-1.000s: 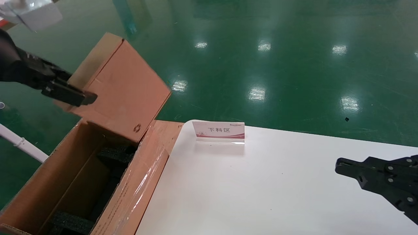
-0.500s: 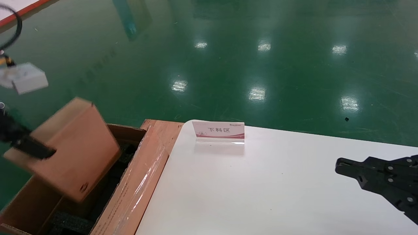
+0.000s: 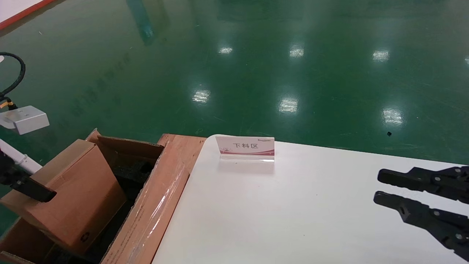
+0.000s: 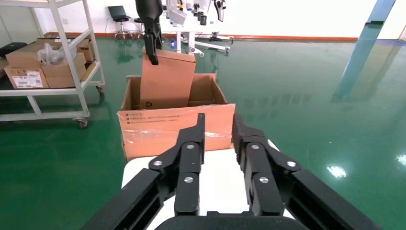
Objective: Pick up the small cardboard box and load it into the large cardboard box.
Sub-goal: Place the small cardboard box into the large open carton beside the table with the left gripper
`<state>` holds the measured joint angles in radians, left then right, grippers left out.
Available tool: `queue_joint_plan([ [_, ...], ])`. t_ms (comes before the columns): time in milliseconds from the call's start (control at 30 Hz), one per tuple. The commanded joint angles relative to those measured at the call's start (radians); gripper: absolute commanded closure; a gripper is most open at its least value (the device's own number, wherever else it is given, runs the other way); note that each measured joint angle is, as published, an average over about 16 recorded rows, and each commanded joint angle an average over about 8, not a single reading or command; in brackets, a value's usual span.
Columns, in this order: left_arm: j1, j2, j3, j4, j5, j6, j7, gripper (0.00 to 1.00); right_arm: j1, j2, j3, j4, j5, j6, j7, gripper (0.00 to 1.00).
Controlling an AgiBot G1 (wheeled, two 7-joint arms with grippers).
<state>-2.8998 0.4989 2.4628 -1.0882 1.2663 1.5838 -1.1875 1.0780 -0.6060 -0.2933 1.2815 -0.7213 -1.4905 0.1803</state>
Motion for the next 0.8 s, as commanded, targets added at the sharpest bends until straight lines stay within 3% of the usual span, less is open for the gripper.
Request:
queue_joint_plan([
  [33, 0.025, -0.006, 0.001, 0.028, -0.006, -0.014, 0.019, 1.0, 0.0, 0.0, 0.0, 0.0, 0.0, 0.0, 0.0, 0.0],
  [800, 0.157, -0.003, 0.016, 0.118, 0.041, -0.131, 0.025, 1.0, 0.0, 0.001, -0.001, 0.0, 0.001, 0.001, -0.001, 0.0],
])
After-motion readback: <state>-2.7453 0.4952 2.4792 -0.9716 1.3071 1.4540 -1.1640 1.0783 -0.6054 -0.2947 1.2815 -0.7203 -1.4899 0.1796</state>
